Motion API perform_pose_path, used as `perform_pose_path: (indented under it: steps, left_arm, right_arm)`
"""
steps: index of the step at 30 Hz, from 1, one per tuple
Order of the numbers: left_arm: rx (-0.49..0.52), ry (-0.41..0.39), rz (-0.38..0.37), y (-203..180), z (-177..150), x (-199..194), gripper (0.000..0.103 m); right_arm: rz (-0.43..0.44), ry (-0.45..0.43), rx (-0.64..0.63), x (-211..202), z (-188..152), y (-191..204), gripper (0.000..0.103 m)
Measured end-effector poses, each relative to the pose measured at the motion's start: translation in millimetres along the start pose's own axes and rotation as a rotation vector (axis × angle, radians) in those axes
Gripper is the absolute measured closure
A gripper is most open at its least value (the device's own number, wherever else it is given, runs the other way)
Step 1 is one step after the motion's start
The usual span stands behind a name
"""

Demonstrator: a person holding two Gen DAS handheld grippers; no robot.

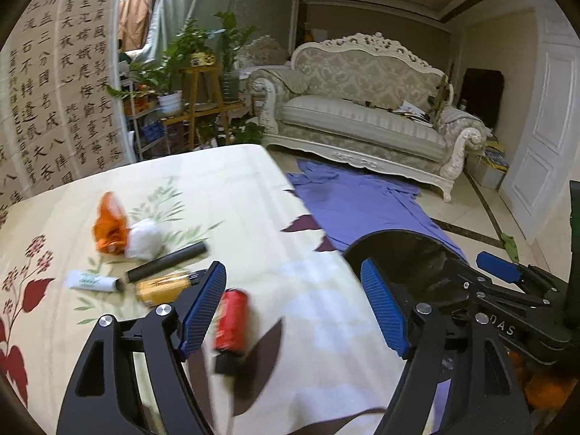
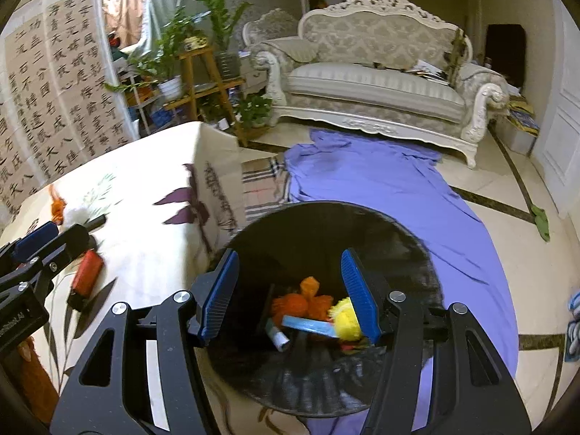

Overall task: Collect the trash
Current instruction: 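Return to the table and grasp the red cylinder with the right tool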

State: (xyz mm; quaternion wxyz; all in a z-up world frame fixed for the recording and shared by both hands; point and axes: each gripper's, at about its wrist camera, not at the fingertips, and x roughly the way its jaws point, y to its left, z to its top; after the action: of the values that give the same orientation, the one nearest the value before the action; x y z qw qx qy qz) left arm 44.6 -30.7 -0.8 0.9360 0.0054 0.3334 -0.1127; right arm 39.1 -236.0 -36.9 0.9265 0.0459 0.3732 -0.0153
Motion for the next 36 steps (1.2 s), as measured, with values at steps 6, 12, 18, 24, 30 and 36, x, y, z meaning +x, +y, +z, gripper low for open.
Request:
perform_pose_path:
  steps: [6, 12, 18, 24, 30, 36]
  left_arm:
    - [-0.031, -0.001, 0.054, 32.6, -10.4, -17.7, 0.028]
    - [-0.079, 0.009, 0.132, 74.4, -23.9, -30.9, 0.028]
    - [-0.135, 0.031, 0.206, 115.9, -38.5, -37.1, 0.028]
    - [-0.175, 0.039, 0.251, 147.1, -46.4, -41.1, 0.027]
    - [-0.198, 0.048, 0.258, 161.8, -48.4, -40.1, 0.027]
    - [-0.185, 0.061, 0.257, 166.0, -46.6, -30.5, 0.027]
  right_arm:
    - [0.071, 0.014, -0.041, -0.8, -0.8, 36.3, 0.046]
    - [0.139, 0.022, -0.108, -1.4, -1.0, 82.1, 0.046]
    - [0.209, 0.047, -0.173, 3.2, -3.5, 131.4, 0.046]
    - [0.237, 0.098, -0.222, 18.9, -8.4, 169.5, 0.046]
    - [0.205, 0.158, -0.256, 35.7, -14.2, 183.8, 0.051]
    - [0.177, 0.178, -0.273, 42.2, -17.7, 178.3, 0.08]
